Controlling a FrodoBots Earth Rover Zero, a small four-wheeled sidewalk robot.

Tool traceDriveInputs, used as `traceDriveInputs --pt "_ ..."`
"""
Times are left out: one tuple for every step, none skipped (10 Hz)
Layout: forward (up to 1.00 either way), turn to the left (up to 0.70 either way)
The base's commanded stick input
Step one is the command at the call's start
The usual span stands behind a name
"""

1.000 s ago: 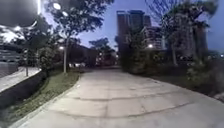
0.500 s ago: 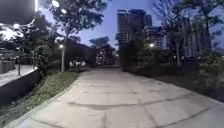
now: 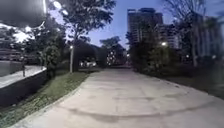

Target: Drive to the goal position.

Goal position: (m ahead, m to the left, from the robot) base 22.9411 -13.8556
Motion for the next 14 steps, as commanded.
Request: traceDriveInputs --pt "0.70 0.00" --pt "0.70 0.00" --pt "0.70 0.00" --pt "0.70 0.00" --pt "0.70 0.00" --pt "0.70 0.00" --pt "0.70 0.00" --pt "0.70 0.00" --pt "0.70 0.00" --pt "0.70 0.00" --pt "0.70 0.00" --pt "0.70 0.00" --pt "0.70 0.00" --pt "0.70 0.00"
